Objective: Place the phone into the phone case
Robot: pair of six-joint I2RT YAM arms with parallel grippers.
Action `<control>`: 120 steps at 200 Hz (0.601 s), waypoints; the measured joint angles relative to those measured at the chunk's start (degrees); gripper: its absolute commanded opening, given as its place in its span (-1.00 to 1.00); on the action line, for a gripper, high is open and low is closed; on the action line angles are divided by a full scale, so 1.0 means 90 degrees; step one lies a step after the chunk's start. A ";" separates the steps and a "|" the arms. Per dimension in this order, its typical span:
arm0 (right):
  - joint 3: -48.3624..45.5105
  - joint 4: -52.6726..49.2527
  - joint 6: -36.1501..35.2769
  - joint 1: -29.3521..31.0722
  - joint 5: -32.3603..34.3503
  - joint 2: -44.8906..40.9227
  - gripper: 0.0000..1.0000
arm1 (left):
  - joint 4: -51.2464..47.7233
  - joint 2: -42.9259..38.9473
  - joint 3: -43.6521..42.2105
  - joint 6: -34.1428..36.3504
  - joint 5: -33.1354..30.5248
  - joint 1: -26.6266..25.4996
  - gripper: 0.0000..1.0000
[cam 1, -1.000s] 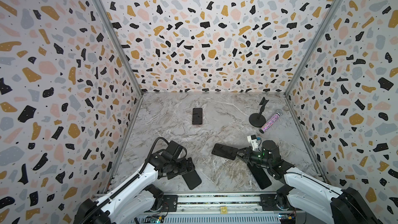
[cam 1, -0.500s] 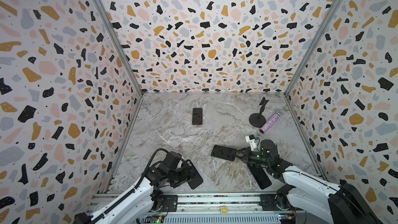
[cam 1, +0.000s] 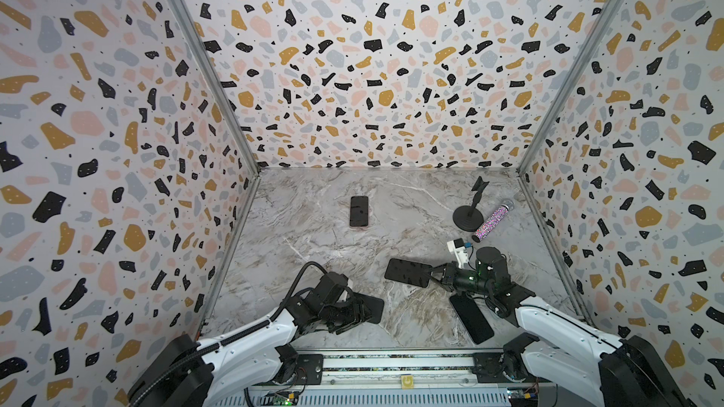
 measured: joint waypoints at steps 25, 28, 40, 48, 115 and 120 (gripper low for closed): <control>0.0053 -0.0029 -0.0148 -0.0010 -0.0231 0.0095 -1.00 | 0.0029 0.0505 0.0328 0.0223 -0.0080 -0.0024 0.31; 0.0056 -0.0046 -0.0163 -0.0010 -0.0260 0.0102 -1.00 | 0.0019 0.0544 0.0359 0.0255 -0.0097 -0.0022 0.31; 0.0078 -0.0158 -0.0260 -0.0010 -0.0364 0.0134 -1.00 | -0.0056 0.0588 0.0437 0.0398 -0.0187 -0.0007 0.32; 0.0107 -0.0221 -0.0311 -0.0010 -0.0425 0.0163 -1.00 | -0.0131 0.0525 0.0440 0.0483 -0.0223 0.0041 0.33; 0.0177 0.0840 0.0172 0.0418 -0.1110 0.1285 -1.00 | -0.1593 -0.0333 0.1025 0.1651 -0.0219 0.1853 0.56; 0.0194 0.0899 0.0216 0.0488 -0.1124 0.1394 -1.00 | -0.1681 -0.0250 0.1107 0.1807 -0.0197 0.1999 0.58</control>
